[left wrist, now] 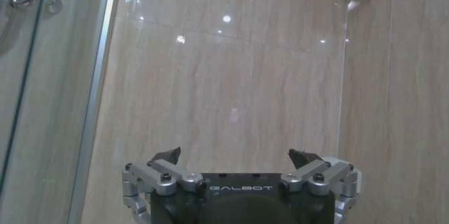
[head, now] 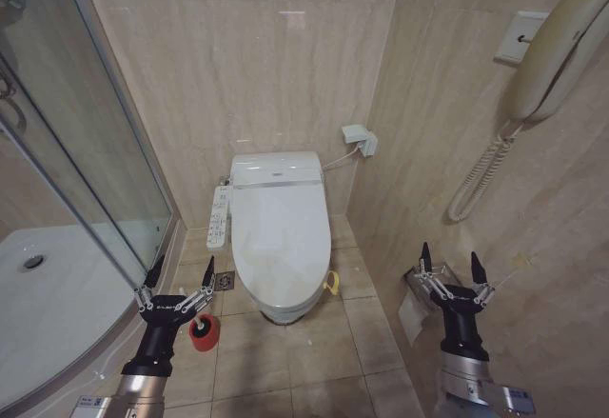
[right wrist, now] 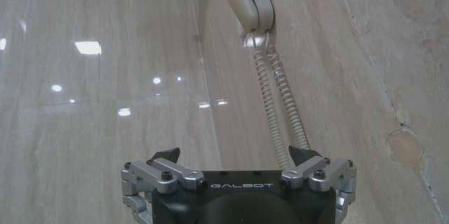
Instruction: Open the toilet lid, clean the toilet bowl with a toilet brush, close the toilet lid, and flush.
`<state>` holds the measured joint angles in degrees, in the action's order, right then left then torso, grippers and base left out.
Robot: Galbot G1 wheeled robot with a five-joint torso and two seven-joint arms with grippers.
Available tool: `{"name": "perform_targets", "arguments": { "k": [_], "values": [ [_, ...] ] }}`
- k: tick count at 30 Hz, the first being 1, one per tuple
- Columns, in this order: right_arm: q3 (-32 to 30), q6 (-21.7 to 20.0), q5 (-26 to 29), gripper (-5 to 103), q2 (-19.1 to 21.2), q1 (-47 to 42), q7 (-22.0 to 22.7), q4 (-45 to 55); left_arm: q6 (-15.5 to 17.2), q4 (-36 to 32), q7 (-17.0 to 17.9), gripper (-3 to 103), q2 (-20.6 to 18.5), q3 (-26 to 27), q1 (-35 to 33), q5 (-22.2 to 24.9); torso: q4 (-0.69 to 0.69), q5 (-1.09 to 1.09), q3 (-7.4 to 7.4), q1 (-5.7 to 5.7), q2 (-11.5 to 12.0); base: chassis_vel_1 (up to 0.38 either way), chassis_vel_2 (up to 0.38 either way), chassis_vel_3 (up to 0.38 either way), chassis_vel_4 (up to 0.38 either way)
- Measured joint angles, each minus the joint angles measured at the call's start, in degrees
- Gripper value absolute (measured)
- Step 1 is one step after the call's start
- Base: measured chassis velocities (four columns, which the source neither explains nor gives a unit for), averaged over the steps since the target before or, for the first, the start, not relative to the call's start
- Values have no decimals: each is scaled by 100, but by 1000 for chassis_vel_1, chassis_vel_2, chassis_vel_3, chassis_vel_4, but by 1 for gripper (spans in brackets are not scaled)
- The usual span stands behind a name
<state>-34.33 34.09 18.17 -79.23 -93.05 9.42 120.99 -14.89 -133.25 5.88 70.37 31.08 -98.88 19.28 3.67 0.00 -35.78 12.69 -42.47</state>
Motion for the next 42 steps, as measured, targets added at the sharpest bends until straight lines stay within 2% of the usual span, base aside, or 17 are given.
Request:
{"name": "perform_targets", "arguments": {
  "k": [19, 42],
  "values": [
    [-10, 68, 13, 100, -30, -60, -20, 8, 3, -16, -6, 100, -57, 14, -31, 27, 0, 1, 4, -11, -4, 113, -103, -108, 101],
    [-55, 115, -25, 100, -37, -205, -41, 148, -74, -161, -5, 100, -6, 57, -150, 13, -2, 0, 2, -5, -1, -3, 4, 4, -5]
  ]
}}
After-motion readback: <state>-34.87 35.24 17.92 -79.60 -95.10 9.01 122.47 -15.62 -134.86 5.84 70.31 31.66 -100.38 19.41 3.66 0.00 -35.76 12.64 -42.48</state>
